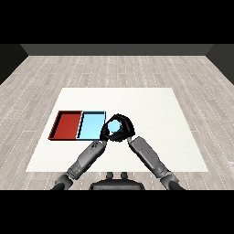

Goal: Pick the blue can and put it in the blue box

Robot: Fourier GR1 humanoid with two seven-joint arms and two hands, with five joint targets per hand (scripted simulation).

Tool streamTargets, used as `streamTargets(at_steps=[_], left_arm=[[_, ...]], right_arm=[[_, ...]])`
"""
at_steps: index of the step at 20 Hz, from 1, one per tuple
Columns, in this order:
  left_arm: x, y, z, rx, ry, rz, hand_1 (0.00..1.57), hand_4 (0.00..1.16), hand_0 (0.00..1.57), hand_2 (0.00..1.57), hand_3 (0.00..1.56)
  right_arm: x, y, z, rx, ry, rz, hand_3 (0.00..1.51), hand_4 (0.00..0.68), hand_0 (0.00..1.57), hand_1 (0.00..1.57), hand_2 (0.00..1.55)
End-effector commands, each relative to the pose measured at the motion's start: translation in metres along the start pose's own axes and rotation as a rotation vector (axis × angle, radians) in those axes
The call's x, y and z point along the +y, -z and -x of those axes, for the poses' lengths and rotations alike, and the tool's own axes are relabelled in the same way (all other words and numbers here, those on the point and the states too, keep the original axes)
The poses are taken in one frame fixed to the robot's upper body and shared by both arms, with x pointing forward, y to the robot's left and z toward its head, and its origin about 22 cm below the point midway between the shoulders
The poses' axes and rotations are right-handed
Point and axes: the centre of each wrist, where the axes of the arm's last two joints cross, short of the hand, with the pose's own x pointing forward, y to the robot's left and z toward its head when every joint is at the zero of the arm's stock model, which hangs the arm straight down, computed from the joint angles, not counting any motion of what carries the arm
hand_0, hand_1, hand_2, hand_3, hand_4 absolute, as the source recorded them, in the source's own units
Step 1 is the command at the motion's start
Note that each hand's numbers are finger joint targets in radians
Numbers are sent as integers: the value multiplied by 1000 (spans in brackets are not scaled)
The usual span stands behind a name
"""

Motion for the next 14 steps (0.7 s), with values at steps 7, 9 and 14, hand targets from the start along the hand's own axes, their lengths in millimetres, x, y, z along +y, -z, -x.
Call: streamTargets(at_steps=[7, 9, 14], left_arm=[[-10, 26, 8, -108, -23, -75, 1571, 1044, 1571, 1552, 1468], [-5, 10, -5, -120, -74, -63, 1571, 1097, 1571, 1549, 1473], [8, 8, 3, -184, 26, -76, 1571, 1144, 1571, 1571, 1470]], right_arm=[[1, -5, 0, 52, 7, 2, 0, 0, 0, 0, 0], [-8, -12, -3, 47, -7, 2, 0, 0, 0, 0, 0], [-6, 9, -21, 2, -24, 81, 0, 0, 0, 0, 0]])
